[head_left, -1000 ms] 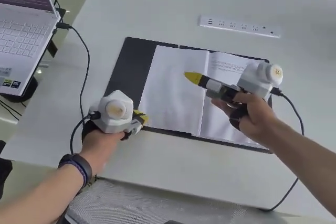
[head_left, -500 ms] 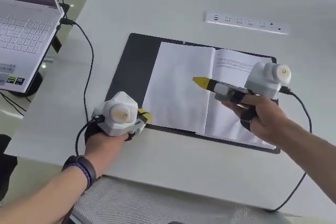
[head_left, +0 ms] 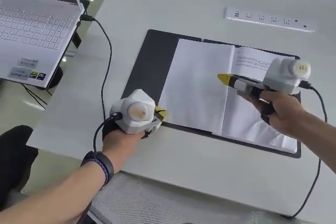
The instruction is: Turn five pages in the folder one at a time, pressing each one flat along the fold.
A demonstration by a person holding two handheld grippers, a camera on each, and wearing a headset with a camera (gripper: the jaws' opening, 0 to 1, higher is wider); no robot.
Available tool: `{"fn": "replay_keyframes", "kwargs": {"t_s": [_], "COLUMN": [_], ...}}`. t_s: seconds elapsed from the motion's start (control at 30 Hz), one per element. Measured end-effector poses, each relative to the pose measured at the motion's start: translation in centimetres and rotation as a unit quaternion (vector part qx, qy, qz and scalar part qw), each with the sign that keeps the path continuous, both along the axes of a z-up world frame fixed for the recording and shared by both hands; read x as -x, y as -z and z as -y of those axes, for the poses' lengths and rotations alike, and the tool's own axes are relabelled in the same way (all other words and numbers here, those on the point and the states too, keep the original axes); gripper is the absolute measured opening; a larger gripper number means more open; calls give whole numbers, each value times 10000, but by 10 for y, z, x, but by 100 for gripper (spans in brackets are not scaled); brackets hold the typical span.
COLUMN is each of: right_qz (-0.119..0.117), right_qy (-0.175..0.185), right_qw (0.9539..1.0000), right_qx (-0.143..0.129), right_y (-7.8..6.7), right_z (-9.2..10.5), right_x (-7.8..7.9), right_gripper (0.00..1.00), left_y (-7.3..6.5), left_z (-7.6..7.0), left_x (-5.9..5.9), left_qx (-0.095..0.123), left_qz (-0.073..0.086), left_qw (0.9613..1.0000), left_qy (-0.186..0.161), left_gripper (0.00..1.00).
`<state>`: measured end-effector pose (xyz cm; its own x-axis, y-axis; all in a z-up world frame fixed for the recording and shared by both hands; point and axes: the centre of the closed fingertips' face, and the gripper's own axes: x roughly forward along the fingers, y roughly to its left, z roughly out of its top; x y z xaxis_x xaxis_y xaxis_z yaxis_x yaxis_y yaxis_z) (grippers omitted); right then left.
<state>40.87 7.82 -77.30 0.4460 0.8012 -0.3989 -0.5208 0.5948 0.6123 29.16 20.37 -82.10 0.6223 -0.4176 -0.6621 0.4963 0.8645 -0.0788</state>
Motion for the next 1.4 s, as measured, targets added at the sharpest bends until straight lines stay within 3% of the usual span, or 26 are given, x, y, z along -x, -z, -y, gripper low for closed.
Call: {"fn": "replay_keyframes", "kwargs": {"t_s": [0.1, 0.3, 0.33, 0.37, 0.5, 0.9, 1.17, 1.4], "right_qz": [-40, -113, -208, -321, -220, -291, -339, -439], "right_qy": [29, 198, 250, 284, 203, 260, 395, 656], "right_qw": [9999, 9997, 9994, 9988, 9994, 9984, 9974, 9939], "right_qx": [94, -78, -125, -255, -188, -398, -496, -767], "right_y": [10, 14, 16, 15, 18, 15, 19, 19], "right_z": [3, 7, 8, 7, 12, 8, 6, 7], "right_x": [-3, -5, -5, -5, -8, -10, -31, -52], "right_gripper": [7, 2, 0, 0, 0, 0, 0, 0], "left_y": [1, 0, 0, 0, -1, -4, -4, -4], "left_z": [0, 0, 0, 0, 0, 1, 2, 2], "left_x": [0, 1, 1, 1, 2, 2, 1, 1], "left_qx": [-43, -34, -13, 13, 6, 20, 42, 81], "left_qz": [-16, -43, -44, -40, 32, 48, 10, -11], "left_qw": [10000, 10000, 10000, 10000, 9999, 9999, 9999, 9998], "left_qy": [15, -21, -36, -60, -129, -115, -113, -180], "left_gripper": [0, 0, 0, 0, 0, 0, 0, 0]}}
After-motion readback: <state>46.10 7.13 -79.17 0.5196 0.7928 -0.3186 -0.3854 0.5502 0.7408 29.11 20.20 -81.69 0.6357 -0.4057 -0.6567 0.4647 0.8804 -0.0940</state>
